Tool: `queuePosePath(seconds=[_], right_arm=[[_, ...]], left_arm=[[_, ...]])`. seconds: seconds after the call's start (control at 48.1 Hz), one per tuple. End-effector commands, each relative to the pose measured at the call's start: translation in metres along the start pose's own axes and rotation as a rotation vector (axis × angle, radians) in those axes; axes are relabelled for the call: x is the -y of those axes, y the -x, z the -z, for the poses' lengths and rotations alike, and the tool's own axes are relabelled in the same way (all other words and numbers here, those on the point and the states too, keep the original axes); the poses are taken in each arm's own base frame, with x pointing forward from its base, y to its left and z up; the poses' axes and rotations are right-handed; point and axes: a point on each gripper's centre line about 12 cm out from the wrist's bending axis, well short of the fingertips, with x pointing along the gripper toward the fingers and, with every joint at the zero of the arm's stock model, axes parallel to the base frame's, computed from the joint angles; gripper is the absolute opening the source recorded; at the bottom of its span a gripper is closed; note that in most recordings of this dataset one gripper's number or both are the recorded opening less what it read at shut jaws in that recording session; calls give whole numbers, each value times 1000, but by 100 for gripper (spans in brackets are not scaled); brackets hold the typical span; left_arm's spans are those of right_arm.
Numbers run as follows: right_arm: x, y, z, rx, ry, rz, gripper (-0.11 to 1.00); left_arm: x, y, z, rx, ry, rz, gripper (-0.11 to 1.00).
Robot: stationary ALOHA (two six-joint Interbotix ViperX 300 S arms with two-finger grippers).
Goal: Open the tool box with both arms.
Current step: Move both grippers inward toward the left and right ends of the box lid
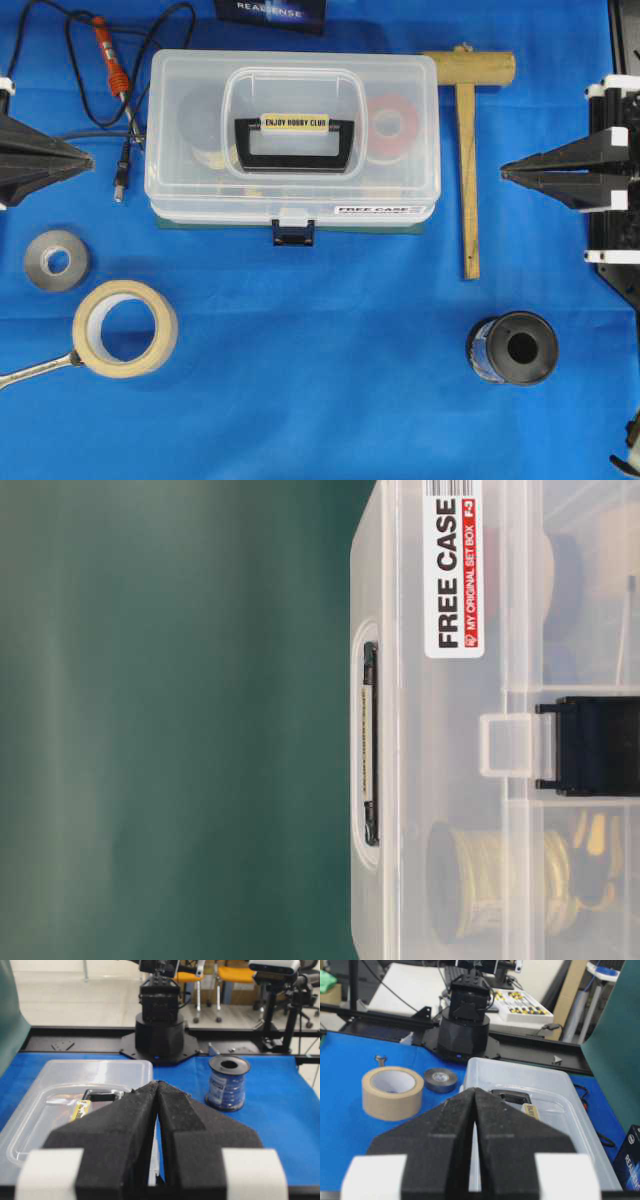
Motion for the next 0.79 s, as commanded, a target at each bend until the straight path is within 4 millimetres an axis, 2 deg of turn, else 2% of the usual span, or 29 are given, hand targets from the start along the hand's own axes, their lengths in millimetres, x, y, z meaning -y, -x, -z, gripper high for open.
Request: queuePosePath(seconds=[0.0, 0.208, 0.54, 0.623, 0.769], right_arm=[[1, -5, -10, 21, 7, 5, 0], [10, -9, 1, -110, -17, 48, 0], [28, -13, 26, -287, -64, 140, 3], [32, -12, 34, -342, -79, 161, 22], [35, -10, 53, -463, -101, 180, 68]], left_arm=[[-3, -3, -2, -21, 17, -20, 0], [-10, -2, 9, -109, 12, -50, 0], [-31, 6, 35, -319, 27, -162, 1], [-37, 9, 42, -362, 33, -191, 9], [-43, 16, 59, -443, 43, -225, 52]])
